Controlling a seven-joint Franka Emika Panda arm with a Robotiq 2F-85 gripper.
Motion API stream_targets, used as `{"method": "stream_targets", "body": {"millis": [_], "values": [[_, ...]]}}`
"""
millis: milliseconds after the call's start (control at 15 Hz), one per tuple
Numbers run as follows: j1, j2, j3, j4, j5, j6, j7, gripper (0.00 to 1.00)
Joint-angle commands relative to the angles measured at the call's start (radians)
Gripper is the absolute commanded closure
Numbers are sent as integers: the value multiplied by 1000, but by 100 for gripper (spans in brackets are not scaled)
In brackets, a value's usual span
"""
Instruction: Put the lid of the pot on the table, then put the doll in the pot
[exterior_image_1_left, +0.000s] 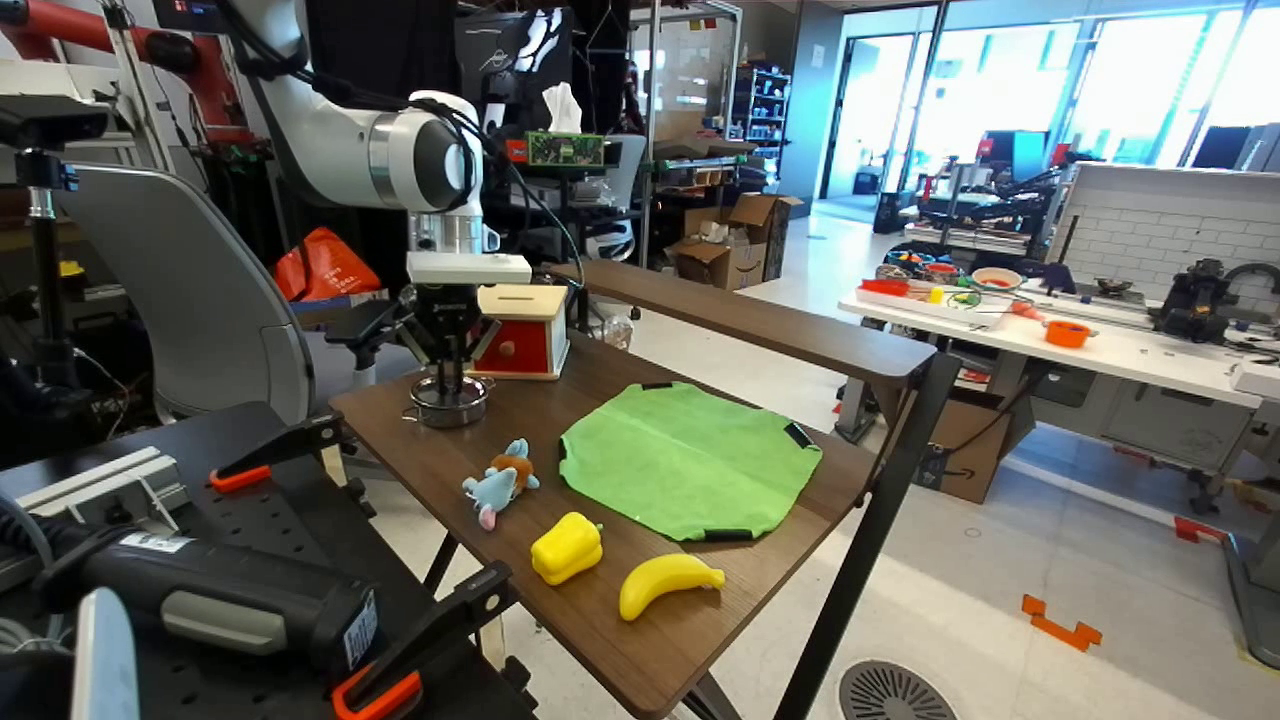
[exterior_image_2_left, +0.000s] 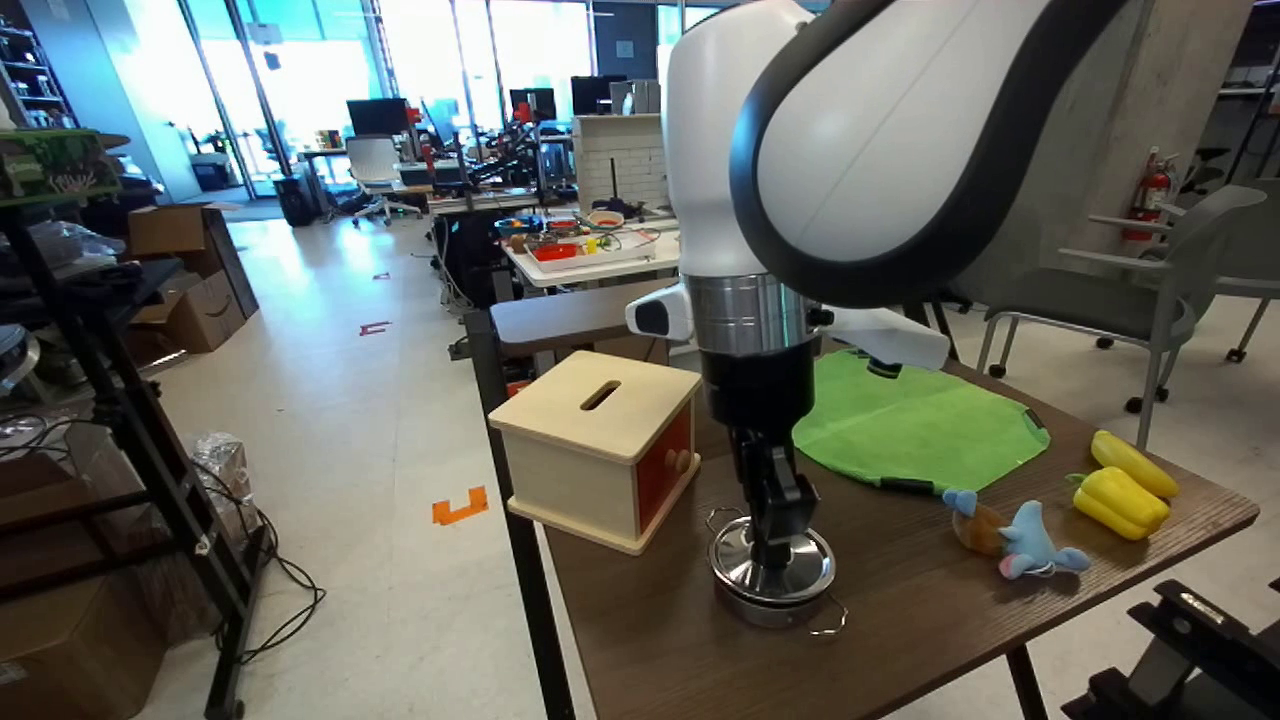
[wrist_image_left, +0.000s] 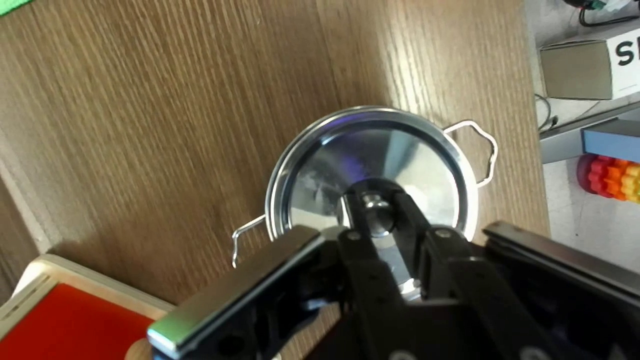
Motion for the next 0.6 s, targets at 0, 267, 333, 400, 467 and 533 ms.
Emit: {"method": "stream_targets", "body": {"millis": [0,267,333,400,467,533], "values": [[-29,-63,28,-39,17,-44,-28,95],[-52,-130,23,-67,31,-71,-14,95],[-56,-141,15,-66,28,-78,-11,95],[-65,-142,6,-51,31,-99,-12,95],[-68,-146,-10,-42,22,-103,3,95],[-78,-144,-18,-29,23,-120,-2,95]]}}
